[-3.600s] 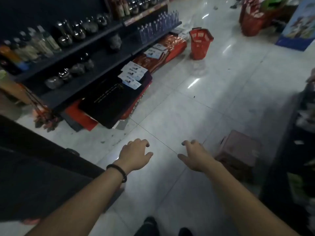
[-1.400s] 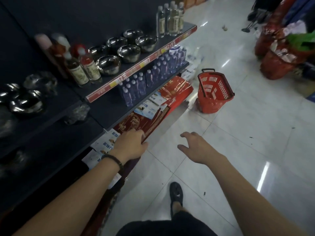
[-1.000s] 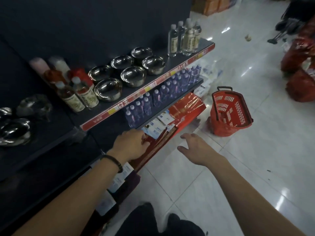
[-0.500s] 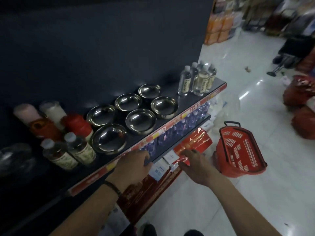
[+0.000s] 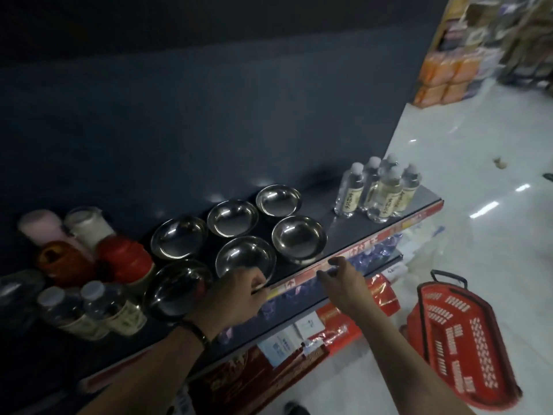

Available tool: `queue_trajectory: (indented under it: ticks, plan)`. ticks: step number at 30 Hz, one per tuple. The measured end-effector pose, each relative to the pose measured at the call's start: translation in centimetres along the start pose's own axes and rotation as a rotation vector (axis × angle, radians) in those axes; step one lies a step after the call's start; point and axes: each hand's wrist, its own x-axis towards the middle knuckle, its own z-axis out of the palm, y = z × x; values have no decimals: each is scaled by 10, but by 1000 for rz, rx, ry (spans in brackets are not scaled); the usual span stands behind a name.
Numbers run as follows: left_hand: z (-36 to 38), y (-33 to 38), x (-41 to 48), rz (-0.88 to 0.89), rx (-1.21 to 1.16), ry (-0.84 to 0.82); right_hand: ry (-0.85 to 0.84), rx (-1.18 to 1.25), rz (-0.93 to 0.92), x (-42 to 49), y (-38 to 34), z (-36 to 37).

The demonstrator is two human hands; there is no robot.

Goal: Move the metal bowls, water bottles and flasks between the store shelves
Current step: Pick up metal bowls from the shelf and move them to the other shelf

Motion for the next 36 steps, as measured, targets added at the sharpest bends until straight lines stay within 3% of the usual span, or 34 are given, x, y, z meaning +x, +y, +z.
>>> queue_trajectory:
  ticks: [6, 13, 17, 23, 29, 36]
  plan:
    - [10, 26, 34, -70, -23, 70, -8, 113, 115, 76, 11, 4]
    - [22, 41, 49, -183, -101, 97, -149, 259, 226, 106, -4, 3]
    - [24, 41, 48, -238, -144, 135, -44, 244, 164, 104, 1, 1]
    - [9, 41, 28, -301, -341, 158, 105, 394, 38, 45, -11, -19]
    - [-20, 45, -31, -262, -690, 257, -2, 339, -135, -42, -49, -10]
    - [-69, -31, -166, -238, -736, 415, -131, 320, -226, -155, -113, 49]
